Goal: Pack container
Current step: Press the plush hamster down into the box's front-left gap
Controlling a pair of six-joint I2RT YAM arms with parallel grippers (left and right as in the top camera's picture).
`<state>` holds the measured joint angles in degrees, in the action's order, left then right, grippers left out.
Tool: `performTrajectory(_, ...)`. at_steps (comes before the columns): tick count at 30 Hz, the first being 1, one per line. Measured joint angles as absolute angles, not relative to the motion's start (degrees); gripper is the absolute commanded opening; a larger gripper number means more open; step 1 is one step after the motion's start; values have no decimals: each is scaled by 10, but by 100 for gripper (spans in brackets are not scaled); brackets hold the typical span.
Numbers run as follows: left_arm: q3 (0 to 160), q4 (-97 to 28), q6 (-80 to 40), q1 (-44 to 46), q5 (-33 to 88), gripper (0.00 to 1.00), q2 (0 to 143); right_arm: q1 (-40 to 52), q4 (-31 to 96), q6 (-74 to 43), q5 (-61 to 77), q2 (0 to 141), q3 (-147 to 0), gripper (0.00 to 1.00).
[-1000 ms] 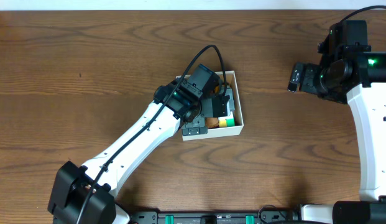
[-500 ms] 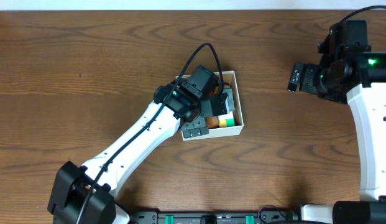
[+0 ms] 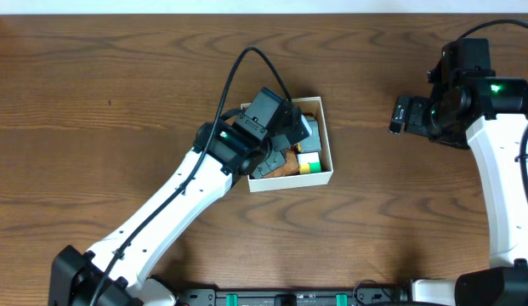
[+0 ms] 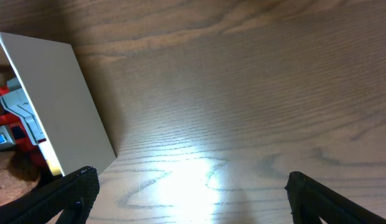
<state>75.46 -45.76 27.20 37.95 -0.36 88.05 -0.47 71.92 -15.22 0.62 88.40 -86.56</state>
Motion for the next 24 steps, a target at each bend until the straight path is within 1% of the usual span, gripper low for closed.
performTrajectory(5,755,-454,189,380,-3,6,901,-5,719,-152,6,884,-865,99)
performTrajectory(9,755,-454,151,380,4,6,920,-5,719,-152,6,884,-865,99)
performTrajectory(17,755,-470,106,380,18,6,930,-5,717,-152,6,884,-865,99)
performTrajectory(24,755,-477,90,380,39,6,930,-5,717,-152,6,884,-865,99)
